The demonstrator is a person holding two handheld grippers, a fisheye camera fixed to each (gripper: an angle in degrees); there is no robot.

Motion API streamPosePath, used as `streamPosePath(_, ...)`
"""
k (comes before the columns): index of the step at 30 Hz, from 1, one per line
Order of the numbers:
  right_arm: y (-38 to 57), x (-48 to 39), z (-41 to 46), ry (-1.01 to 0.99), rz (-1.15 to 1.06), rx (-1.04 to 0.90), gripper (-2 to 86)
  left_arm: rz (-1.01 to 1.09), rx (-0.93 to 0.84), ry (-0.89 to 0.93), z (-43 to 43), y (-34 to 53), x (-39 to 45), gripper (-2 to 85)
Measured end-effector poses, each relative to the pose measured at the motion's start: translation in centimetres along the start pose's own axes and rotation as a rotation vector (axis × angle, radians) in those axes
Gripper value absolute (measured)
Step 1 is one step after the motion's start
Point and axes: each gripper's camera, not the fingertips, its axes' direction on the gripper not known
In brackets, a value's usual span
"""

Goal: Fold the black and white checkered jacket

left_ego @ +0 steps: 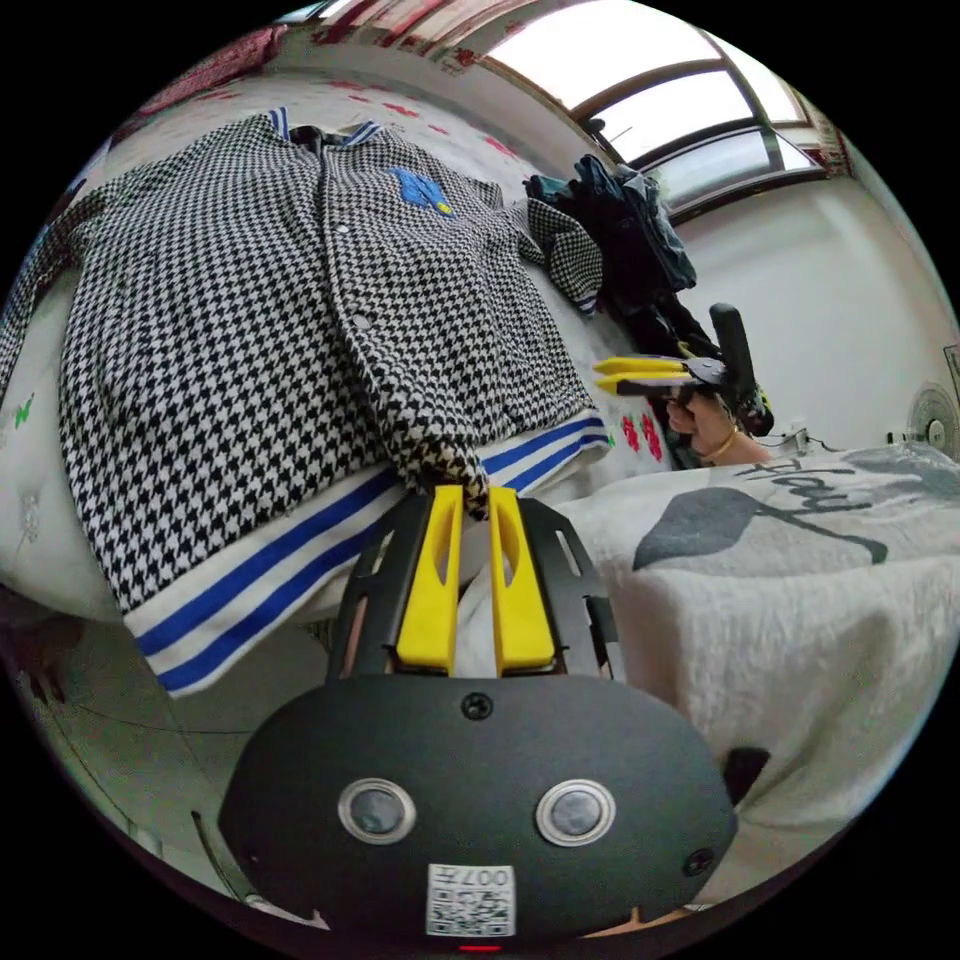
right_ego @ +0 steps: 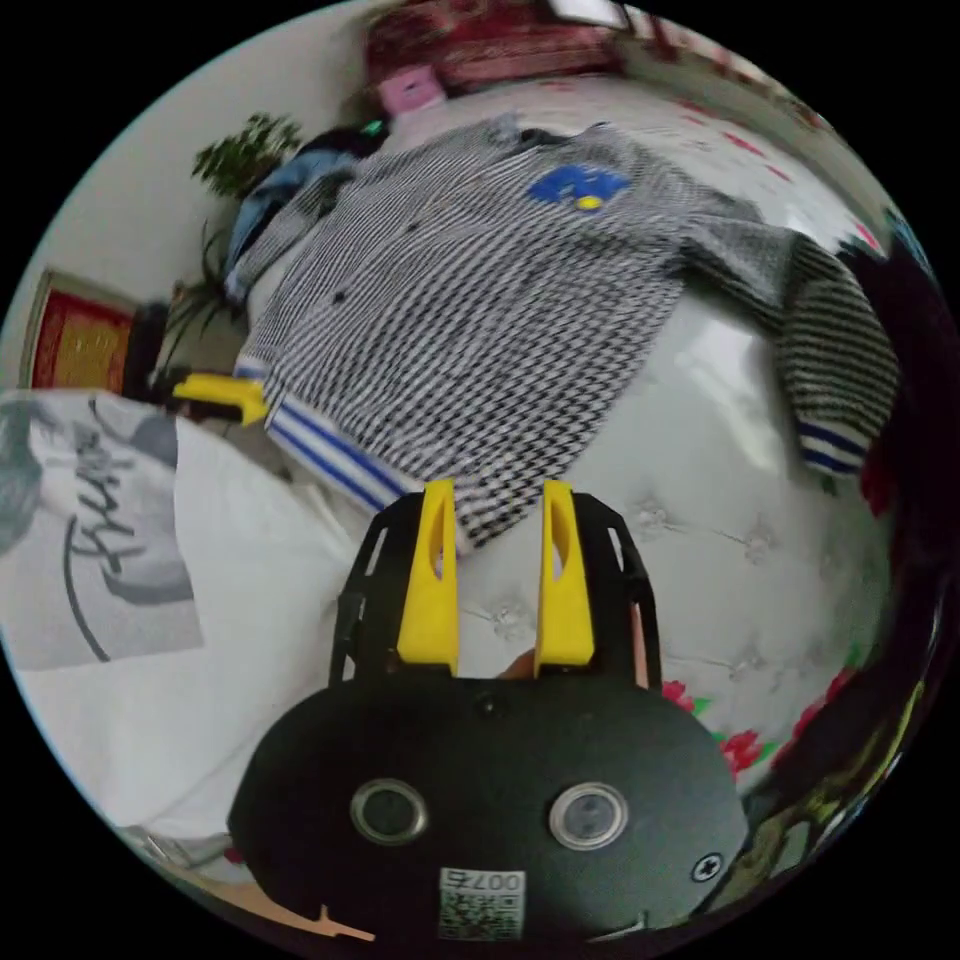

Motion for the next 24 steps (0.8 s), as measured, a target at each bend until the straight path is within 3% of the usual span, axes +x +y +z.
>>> streamPosePath(5, 3.5, 12.4, -6.6, 0.065, 0.510, 0.338, 11.6, -0.117, 0.099, -0.016, -3.5, 1.2, -0.1, -0.5)
streamPosePath(7, 5.9, 18.8, -7.9, -0.007, 0.730, 0.449, 12.0, -0.184, 0.138, -0.039, -4.9, 1.5, -0.6, -0.7)
streamPosePath(13, 8.9, 28.2, -6.1, -0.339, 1.043, 0.676, 10.7, -0.458, 0.244, -0.052, -8.3, 2.1, -2.2, -0.9)
streamPosePath(20, 10.6, 30.6, -5.5, -0.579, 1.149, 0.797, 3.6, -0.630, 0.360, -0.053, -10.7, 0.9, -1.8, -0.5)
streamPosePath(24, 17.2, 29.1, -14.8, -0.519, 0.962, 1.116, 1.5, -0.676, 0.379, -0.066, -11.6, -0.1, -1.4, 0.9)
